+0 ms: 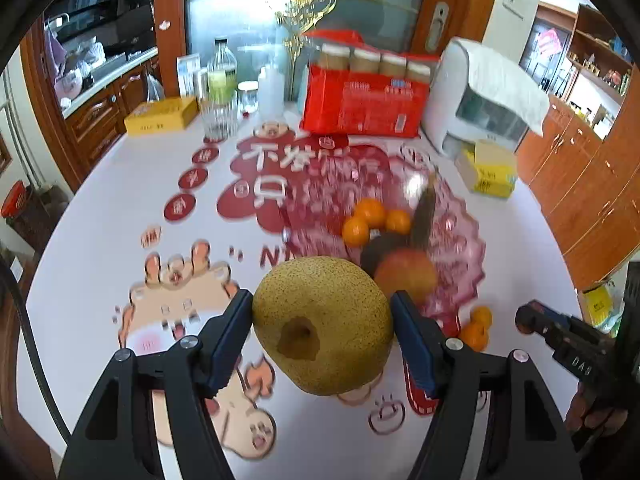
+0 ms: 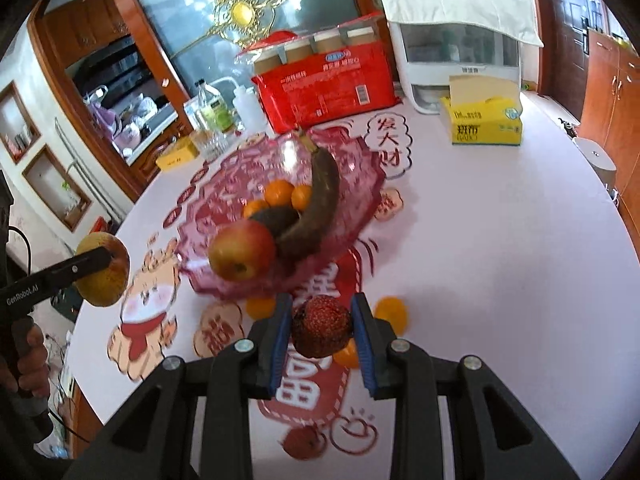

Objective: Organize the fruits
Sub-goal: 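Carry the lychee and pear into the pink bowl and open both tools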

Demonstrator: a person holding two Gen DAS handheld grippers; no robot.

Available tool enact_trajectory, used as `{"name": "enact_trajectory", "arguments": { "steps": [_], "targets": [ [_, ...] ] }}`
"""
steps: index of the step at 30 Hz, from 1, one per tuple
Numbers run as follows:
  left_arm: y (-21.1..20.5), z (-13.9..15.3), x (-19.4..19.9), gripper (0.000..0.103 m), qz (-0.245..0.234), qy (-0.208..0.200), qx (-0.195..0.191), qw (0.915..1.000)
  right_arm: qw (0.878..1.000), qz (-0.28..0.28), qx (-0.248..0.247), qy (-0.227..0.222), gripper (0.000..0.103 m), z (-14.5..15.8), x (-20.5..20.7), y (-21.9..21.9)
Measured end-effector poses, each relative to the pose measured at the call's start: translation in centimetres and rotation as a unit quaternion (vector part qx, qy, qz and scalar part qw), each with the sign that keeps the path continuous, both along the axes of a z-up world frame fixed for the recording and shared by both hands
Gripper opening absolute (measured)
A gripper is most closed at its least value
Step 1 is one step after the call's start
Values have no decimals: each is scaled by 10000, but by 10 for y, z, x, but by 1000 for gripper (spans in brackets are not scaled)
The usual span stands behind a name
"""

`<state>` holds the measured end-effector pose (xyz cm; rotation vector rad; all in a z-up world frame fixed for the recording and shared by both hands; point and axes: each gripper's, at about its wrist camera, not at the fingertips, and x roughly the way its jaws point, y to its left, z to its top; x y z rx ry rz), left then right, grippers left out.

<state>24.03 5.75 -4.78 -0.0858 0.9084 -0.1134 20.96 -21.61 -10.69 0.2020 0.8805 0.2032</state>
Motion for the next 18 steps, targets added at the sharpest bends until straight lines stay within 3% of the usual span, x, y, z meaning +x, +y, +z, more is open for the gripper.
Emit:
{"name": "enact_trajectory", "arguments": {
  "steps": [10,18],
  "targets": [
    [7,12,51,69,-383,-184,26,9991,9994,-333,125,-29,30,3,32,18],
    [-4,-19,82,69,-896,179,-17,9958,9978,-603,207,155,30,-12,51,32]
  ]
}}
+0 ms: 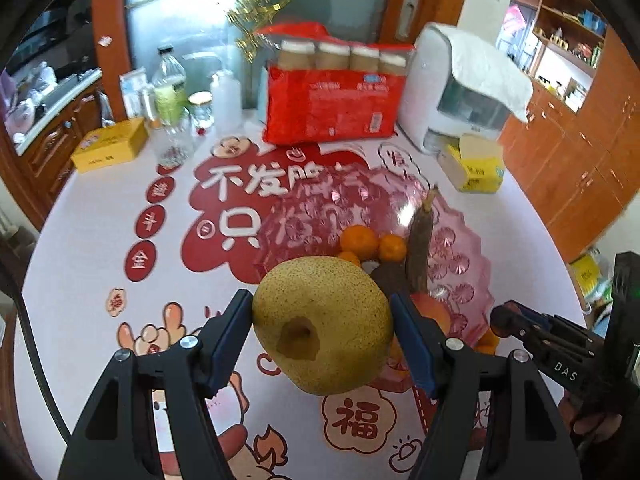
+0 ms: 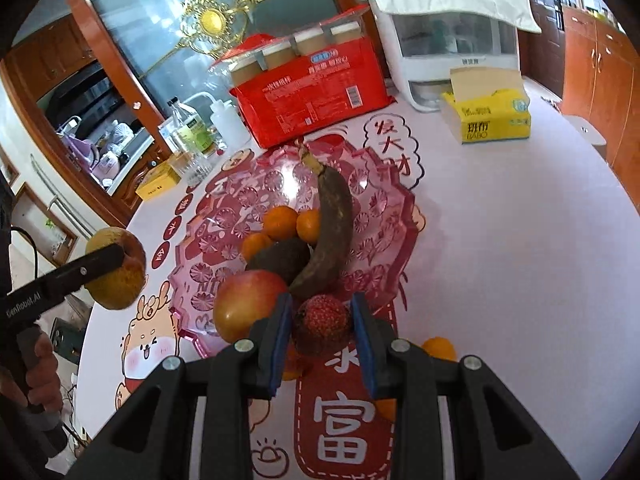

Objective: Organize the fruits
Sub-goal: 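Carry the lychee and pear into the pink bowl and open both tools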

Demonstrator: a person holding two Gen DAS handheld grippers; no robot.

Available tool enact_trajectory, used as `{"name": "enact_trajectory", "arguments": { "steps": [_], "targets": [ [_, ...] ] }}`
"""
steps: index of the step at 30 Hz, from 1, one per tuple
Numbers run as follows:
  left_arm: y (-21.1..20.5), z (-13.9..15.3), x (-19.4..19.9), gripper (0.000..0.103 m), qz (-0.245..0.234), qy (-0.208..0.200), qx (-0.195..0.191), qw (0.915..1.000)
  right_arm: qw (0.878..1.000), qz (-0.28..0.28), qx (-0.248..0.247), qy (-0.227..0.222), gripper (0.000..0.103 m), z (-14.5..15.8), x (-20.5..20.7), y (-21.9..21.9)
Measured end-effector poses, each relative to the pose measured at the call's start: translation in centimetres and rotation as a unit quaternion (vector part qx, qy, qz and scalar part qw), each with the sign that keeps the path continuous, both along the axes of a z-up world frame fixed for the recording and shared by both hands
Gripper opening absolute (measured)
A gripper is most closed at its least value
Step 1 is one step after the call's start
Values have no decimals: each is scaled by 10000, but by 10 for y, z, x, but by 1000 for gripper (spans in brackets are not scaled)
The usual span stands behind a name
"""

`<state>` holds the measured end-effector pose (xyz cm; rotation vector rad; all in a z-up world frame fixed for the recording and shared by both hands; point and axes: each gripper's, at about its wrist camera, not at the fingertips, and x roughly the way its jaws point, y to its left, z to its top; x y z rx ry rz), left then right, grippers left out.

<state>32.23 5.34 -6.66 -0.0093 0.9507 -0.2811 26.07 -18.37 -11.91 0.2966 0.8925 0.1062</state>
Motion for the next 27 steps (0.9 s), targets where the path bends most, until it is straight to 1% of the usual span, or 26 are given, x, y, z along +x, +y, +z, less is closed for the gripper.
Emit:
{"name": "enact_trajectory", "arguments": {
  "steps": [2,6,11,21,23,24,25,26,27],
  "targets": [
    [-2,-7,4,69,-64,64,15,10000,10000,-33,26,64,30,-5,3,3],
    [-1,-21,14,69,-185,165,-116,9996,9998,-75,10,175,30,-14,10,9],
    [-1,-36,23,69,-250,340,-118,9990,9997,-132,0,209,30,-19,16,13],
    [1,-40,26,70,-252,415,-217,9986,9995,-248,-18,217,31,-20,21,19],
    [4,-39,24,70,-224,435,-310,9983,9993,-271,21,262,36,-21,21,18],
    [6,-37,22,70,-222,411,-375,9982,9992,-282,43,267,37,-21,20,17],
    [8,-35,20,72,-214,367,-408,9983,9992,-296,62,269,37,-20,19,17],
    [9,-31,17,80,-208,311,-427,9984,9991,-314,74,278,37,-20,17,17],
    [11,-27,14,83,-210,251,-451,9984,9990,-330,83,284,37,-19,15,17]
  ]
}}
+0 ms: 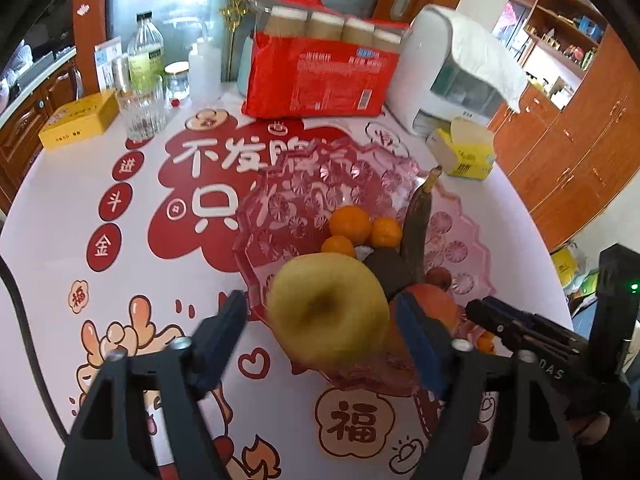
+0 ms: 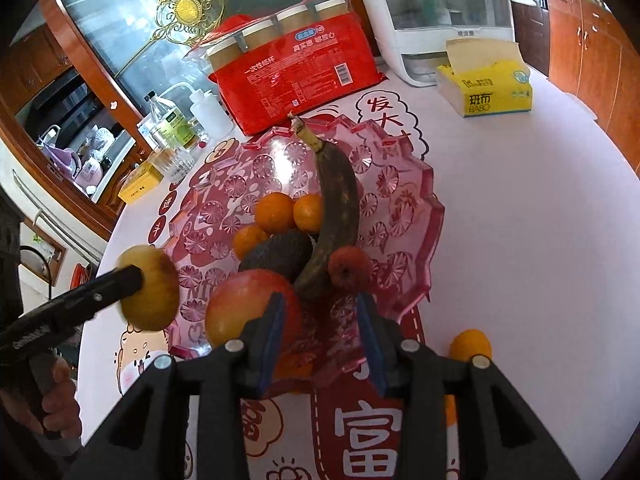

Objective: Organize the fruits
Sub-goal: 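Carry the lychee and pear into the pink bowl and open both tools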

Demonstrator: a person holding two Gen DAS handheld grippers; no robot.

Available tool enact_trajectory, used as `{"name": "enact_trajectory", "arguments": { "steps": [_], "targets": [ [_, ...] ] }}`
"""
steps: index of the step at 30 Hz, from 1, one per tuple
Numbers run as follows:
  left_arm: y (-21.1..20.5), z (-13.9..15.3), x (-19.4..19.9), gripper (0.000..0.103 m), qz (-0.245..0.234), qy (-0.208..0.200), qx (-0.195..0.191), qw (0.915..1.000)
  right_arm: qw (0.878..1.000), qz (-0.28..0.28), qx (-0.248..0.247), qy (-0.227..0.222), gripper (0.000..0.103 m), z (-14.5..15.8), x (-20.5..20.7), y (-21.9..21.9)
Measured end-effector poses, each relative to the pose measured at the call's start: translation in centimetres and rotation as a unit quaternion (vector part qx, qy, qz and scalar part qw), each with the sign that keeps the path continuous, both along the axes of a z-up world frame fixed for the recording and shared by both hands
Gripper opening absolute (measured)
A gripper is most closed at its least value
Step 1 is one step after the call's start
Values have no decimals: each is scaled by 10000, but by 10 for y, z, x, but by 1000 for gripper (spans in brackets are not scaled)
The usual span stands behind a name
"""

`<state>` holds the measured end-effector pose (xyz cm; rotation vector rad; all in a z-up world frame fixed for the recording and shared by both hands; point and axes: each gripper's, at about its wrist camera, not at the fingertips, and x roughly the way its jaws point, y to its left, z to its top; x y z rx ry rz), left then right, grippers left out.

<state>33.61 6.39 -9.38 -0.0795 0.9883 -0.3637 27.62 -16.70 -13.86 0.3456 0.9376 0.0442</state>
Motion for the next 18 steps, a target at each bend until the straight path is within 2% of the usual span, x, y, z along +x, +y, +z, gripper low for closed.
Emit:
{"name": "enact_trajectory", "arguments": {
  "steps": [6,18],
  "targets": [
    [5,7,-14,84,23,15,-14,10000,10000,-81,29,-45,38,5,-15,-2],
    [1,4,-63,84,-5,239,155,9996,9998,-165,14,67,38,1,-63,-12]
  ]
}}
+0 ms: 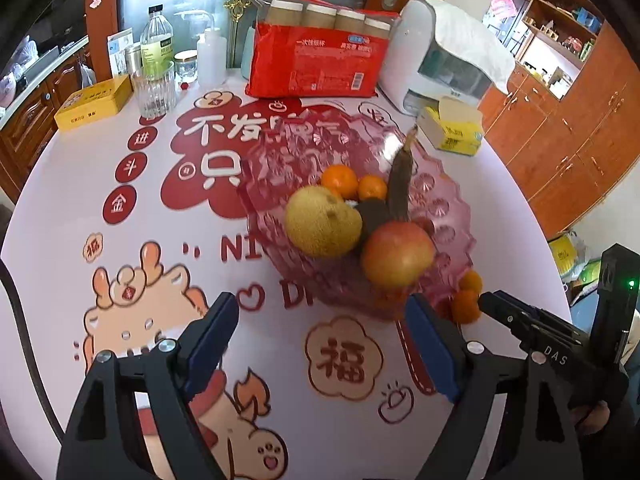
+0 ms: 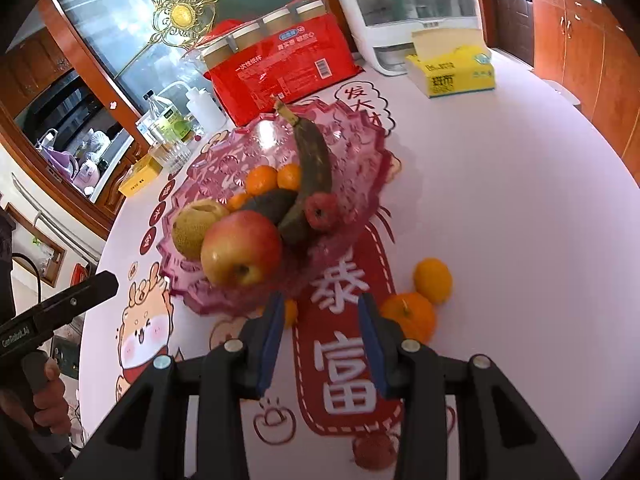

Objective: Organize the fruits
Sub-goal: 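Carry the lychee and pear into the pink bowl and open both tools, then move the right tool to the leafy tangerine while the left tool reaches an orange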

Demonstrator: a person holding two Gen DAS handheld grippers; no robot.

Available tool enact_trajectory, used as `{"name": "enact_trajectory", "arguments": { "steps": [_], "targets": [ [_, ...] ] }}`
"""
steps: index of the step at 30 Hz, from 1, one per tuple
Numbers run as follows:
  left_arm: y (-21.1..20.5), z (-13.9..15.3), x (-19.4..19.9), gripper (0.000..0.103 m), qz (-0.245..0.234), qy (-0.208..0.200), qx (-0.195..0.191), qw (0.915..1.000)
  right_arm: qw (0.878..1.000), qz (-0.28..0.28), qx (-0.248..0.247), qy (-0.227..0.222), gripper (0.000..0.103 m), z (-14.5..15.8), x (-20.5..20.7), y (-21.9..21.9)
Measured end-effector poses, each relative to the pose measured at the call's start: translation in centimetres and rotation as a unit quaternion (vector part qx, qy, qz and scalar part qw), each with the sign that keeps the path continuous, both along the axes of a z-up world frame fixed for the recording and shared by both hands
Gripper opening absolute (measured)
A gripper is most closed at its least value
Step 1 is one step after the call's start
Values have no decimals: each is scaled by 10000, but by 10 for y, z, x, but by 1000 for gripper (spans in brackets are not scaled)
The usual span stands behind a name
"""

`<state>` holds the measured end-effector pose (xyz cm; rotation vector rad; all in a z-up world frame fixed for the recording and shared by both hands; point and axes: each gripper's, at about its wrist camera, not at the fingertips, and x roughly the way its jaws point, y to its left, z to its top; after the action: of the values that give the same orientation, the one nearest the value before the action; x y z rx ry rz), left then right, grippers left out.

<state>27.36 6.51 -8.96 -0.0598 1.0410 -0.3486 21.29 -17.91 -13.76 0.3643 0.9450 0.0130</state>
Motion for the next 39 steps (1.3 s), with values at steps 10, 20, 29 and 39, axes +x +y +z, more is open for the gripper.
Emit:
{"name": "enact_trajectory", "arguments": {
  "steps": [10,20,29,39],
  "targets": [
    [-13,-12,-37,84,-2,302,56,9995,9996,191,-208,7,38,-3,-30,-10],
    [-30,-22,-47,84,196,489,89,9986,9982,413,-438,75,38,-6,-41,-27],
    [-54,-32,-47,84,370,629,137,9972,9963,616,-583,124,38,-9,-45,-52],
    [-85,-52,-43,84,385,729,218,9964,9916,981,-842,7,38,-10,-44,-66]
  ]
}}
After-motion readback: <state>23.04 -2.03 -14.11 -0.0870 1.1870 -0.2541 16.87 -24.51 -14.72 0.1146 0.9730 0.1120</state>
